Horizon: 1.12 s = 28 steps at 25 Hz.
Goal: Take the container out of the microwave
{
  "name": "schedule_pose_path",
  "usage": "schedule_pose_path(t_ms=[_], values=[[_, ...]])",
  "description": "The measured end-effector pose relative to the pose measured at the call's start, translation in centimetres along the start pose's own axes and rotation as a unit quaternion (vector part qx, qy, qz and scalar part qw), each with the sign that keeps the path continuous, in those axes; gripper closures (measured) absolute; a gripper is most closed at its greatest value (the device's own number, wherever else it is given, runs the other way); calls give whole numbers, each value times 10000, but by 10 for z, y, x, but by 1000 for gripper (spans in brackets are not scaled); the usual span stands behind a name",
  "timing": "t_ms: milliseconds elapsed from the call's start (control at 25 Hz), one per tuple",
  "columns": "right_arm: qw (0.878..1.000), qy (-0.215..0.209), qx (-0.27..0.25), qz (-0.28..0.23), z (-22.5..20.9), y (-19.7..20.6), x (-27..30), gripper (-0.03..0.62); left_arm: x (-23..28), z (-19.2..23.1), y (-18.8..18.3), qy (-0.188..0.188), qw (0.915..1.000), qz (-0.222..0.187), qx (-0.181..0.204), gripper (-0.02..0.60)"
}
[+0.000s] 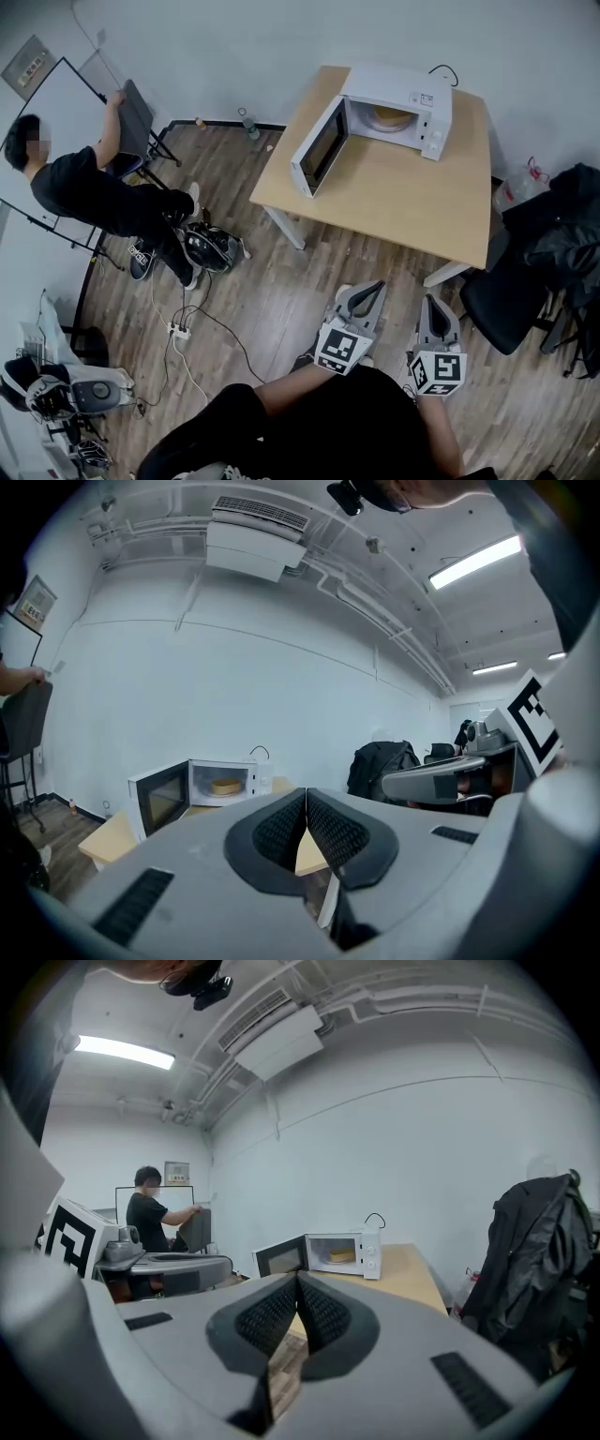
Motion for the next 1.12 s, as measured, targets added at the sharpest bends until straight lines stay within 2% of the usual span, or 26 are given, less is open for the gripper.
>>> schedule_pose_path(t_ms=[360, 560, 760, 1120], values=[[9996, -125, -200, 165, -2, -26, 108, 535, 50, 84, -11, -132, 9998, -13, -160, 569], [9990, -23, -353, 287, -7, -50, 164, 536, 85, 132, -19, 14, 9994, 113, -317, 569], [9985, 249, -383, 300, -18, -69, 213, 536, 122, 174, -32, 269, 9994, 92, -221, 569], [9963, 670, -287, 460, -24, -76, 269, 535, 167, 237, -41, 641, 9971, 147, -382, 569]])
Point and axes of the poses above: the fingertips, and each gripper's own axes: x forward along the fingers, z to its left, y out of its underside, the point moved 3 cm from there along -x, backward along the fingers, and after that the axes turned 5 degrees about -x, right-handed, at the moved point
